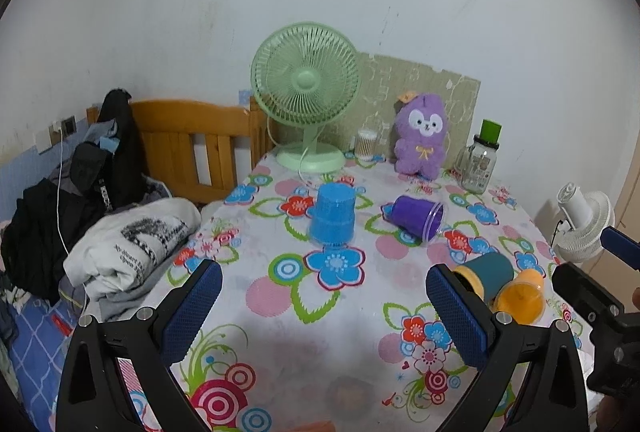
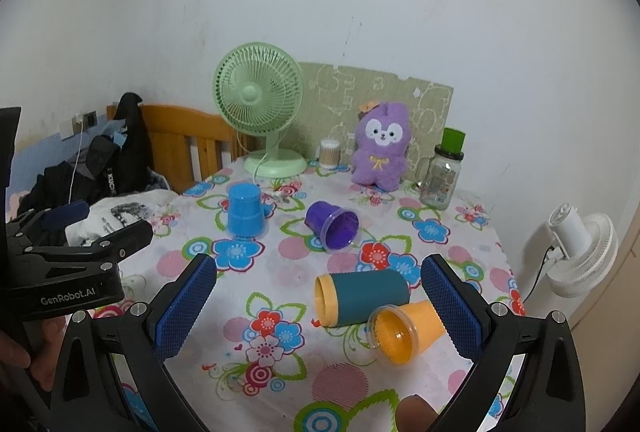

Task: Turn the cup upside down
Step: 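Reach the right gripper to the purple cup lying on its side and grasp it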

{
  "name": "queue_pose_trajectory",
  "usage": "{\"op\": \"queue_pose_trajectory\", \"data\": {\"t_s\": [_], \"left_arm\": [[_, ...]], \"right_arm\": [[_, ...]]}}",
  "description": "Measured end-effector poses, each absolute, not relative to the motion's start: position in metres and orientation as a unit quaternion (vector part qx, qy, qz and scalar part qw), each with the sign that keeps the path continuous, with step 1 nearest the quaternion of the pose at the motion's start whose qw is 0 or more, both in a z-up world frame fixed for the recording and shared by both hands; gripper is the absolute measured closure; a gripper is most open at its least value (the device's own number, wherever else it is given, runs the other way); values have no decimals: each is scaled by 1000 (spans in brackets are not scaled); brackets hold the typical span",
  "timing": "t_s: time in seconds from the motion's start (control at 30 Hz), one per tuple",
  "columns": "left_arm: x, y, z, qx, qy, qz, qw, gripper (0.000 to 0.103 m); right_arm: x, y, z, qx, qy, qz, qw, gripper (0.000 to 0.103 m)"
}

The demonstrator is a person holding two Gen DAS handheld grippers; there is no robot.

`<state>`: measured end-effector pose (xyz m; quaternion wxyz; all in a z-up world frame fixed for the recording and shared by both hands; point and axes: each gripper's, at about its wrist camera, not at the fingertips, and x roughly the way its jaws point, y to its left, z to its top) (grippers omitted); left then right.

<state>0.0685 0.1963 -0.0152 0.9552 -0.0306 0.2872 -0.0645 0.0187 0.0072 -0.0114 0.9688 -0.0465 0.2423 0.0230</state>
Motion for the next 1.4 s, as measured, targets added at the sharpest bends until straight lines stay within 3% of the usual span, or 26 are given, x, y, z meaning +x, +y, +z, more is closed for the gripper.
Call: {"op": "queue_pose_trajectory", "data": {"t_s": [0.63,1.4], "left_arm": [[163,194,-56,-35,396,-47,916,0],[254,178,-82,-31,443,-36,895,0]], "right_arm": [[162,-1,-47,-101,375,52,920,0],[330,-15,-116,-130,515,85,843,0]]}}
